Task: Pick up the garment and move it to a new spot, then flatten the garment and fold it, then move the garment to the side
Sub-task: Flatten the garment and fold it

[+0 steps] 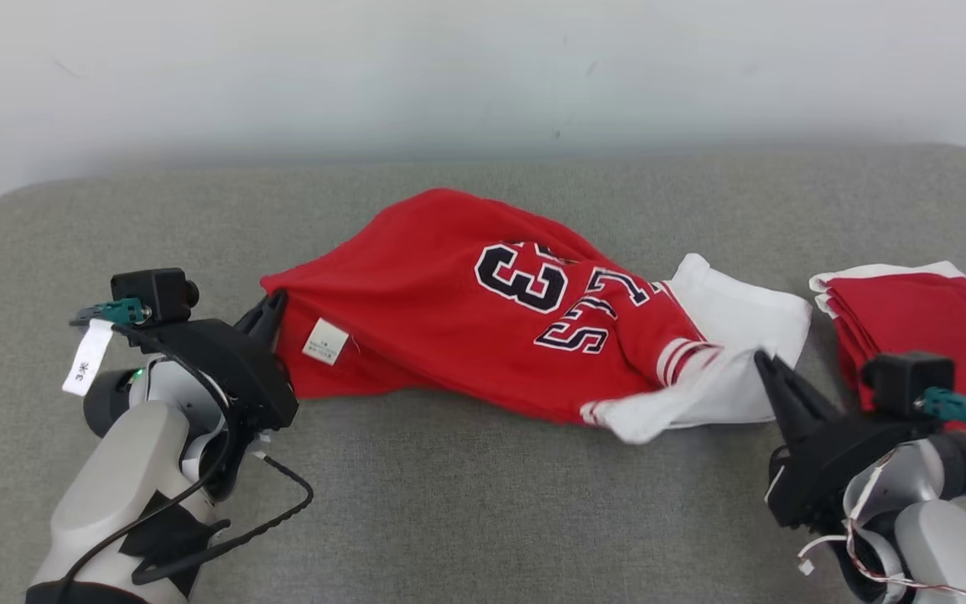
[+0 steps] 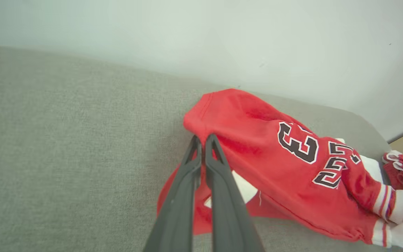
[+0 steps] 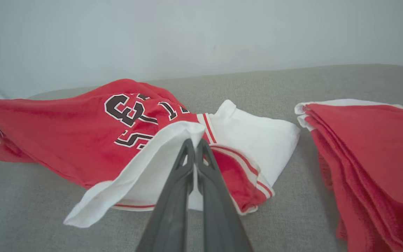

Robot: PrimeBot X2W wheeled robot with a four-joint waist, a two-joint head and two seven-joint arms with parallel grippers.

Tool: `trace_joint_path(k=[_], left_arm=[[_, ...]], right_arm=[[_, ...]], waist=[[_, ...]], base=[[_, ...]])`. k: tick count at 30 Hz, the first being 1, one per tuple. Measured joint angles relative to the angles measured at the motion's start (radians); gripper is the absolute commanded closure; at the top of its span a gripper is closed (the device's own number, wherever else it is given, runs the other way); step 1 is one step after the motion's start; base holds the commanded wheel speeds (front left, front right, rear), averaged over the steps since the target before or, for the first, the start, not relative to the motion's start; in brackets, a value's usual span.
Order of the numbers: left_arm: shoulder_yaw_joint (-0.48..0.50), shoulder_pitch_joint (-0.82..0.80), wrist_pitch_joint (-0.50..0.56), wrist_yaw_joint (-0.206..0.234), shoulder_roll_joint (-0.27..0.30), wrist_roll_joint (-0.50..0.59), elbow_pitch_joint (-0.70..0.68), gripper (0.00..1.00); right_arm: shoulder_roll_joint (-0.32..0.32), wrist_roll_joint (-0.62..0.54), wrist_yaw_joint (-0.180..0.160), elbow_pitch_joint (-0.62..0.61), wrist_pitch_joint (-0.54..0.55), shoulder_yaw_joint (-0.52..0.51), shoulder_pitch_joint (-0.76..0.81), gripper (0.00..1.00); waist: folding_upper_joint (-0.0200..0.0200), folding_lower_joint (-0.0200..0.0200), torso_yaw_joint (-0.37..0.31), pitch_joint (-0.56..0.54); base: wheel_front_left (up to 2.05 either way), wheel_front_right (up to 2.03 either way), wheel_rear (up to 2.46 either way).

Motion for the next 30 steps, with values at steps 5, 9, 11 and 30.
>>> trace_joint_path(k=[5,9,11,30], left_arm=[[-0.001,0.021,-0.064,0.000,0.002,0.003,-0.054,1.00],[0.003,0.049,-0.114,0.000,0.004,0.003,-0.121,1.00],[0.009,0.071,-0.138,0.000,0.012,0.003,-0.171,1.00],[0.054,0.315,-0.050,0.071,0.080,-0.165,-0.652,1.00]], right_arm=[[-0.018,0.018,0.012,-0.096,-0.018,-0.033,0.005,1.00],[-0.018,0.057,0.016,-0.181,-0.034,-0.063,0.030,1.00],[-0.015,0.076,0.020,-0.235,-0.038,-0.074,0.050,1.00],[-0.020,0.173,0.001,-0.168,0.188,0.005,-0.084,1.00]], waist=[[0.0000,0.0000,0.002,-0.042],[0.0000,0.0000,0.004,-0.074],[0.0000,-0.0001,0.004,-0.087],[0.0002,0.0000,0.014,-0.006]], base=[[0.00,0.00,0.00],[0.00,0.00,0.00],[0.00,0.00,0.00],[0.00,0.00,0.00]])
